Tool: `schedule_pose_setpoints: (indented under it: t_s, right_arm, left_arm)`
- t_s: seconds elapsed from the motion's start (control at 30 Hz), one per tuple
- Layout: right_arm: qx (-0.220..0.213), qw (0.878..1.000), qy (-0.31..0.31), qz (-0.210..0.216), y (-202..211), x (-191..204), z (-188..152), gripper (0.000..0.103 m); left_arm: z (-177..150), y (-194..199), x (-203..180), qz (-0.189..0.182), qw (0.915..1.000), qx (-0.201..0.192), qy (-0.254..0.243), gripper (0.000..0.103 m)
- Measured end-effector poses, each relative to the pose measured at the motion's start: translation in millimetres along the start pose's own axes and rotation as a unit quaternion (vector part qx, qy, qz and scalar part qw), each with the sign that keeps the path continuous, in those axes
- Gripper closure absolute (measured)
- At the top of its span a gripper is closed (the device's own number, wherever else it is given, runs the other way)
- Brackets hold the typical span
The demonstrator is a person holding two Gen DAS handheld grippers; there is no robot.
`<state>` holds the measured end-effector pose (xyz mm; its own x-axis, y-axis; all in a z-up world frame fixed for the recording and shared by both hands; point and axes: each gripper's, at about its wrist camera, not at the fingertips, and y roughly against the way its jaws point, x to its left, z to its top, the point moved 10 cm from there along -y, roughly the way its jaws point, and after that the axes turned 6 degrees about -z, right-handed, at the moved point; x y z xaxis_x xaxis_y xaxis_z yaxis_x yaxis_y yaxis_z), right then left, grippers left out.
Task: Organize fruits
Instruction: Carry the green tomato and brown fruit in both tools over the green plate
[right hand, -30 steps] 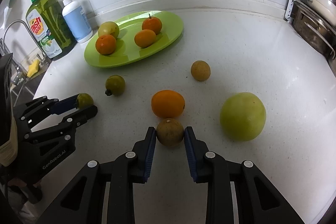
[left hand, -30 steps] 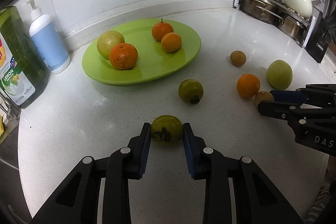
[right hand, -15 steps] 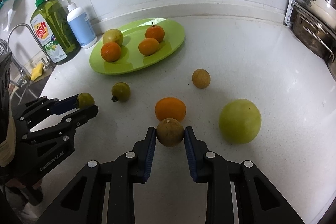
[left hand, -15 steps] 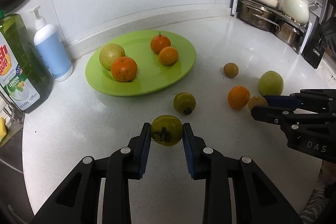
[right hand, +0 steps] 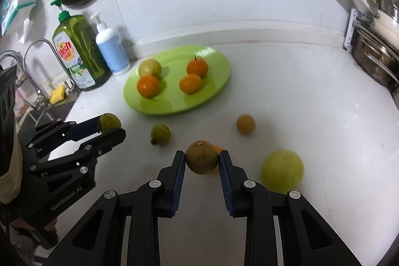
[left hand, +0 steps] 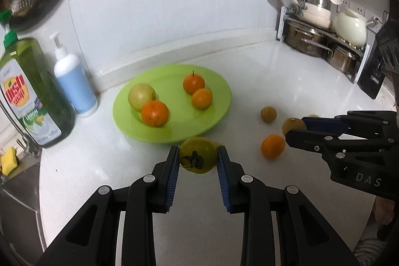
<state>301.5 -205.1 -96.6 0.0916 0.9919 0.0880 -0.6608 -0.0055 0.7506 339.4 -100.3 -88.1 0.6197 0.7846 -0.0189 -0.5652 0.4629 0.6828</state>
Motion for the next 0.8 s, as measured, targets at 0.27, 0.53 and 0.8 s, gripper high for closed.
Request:
schedule_pose_setpoints:
  t_s: [0.27,0.53,0.8]
  right_arm:
    - [-0.016,0.999,0.019,0.027,-0.4,2.0,33.3,0.074]
    - [-0.036,0.998,0.047,0.034,-5.6,-0.1,80.0,0.074]
    - [-0.035,0.995,0.08,0.048,-27.6,12.2,124.1,0.074]
  left_arm:
    - [32.3,4.9,2.5,0.011,0.9995,-0.028,-0.006,0.073]
    - [71.1,0.3,15.6,0.016,0.9986,-0.051,0.004,0.073]
    - [104.9,-16.1,42.7,0.025,0.9983,-0.052,0.006,0.073]
